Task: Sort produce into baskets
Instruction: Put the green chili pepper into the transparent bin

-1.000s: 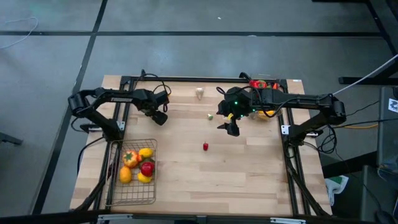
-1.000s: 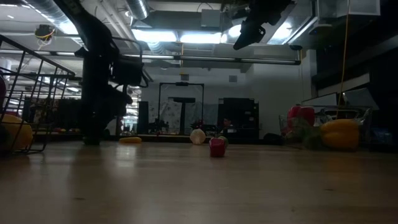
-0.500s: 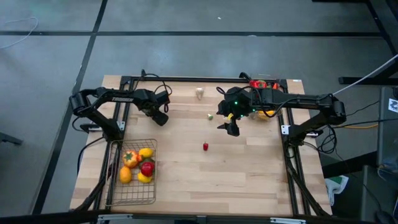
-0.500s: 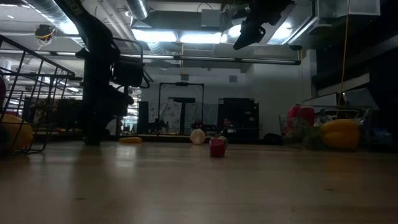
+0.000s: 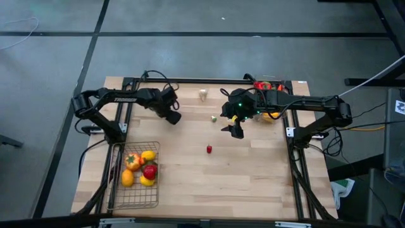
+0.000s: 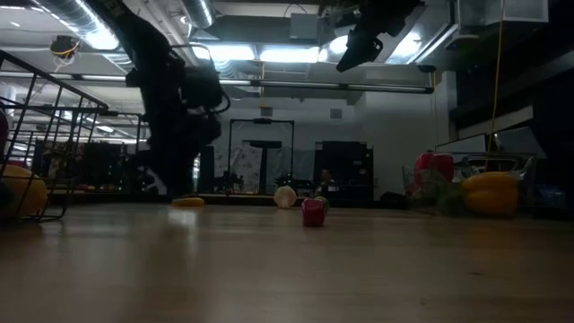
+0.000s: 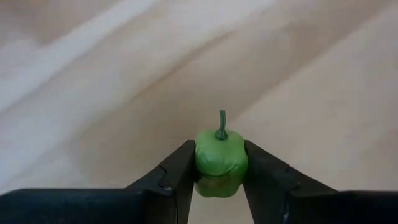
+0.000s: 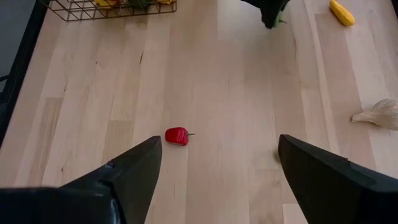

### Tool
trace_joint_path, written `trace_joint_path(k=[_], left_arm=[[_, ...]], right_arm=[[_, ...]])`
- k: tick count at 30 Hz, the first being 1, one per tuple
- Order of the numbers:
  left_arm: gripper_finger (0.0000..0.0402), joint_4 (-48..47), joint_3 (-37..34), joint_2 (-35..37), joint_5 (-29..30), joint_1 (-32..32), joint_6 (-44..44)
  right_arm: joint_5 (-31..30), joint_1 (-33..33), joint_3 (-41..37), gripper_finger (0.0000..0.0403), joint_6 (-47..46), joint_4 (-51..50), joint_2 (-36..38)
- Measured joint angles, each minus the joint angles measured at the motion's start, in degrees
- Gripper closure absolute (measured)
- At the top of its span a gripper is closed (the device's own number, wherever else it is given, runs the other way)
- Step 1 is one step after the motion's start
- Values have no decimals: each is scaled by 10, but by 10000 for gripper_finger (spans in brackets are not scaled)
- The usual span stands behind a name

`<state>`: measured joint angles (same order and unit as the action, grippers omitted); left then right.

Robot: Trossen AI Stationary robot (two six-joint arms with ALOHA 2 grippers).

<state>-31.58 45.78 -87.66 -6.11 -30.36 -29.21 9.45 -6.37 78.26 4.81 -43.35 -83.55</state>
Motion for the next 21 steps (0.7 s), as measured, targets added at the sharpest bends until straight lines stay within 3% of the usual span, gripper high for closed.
trace_joint_path(k=[7, 14, 21], left_arm=[[288, 115, 11, 0, -130, 13, -11], [289, 281, 11, 0, -270, 70, -11], [290, 401, 11, 0, -284, 148, -4]], right_arm=[[0, 0, 0, 84, 9, 0, 0], [0, 0, 0, 84, 65, 28, 0], [9, 0, 0, 84, 124, 91, 0]])
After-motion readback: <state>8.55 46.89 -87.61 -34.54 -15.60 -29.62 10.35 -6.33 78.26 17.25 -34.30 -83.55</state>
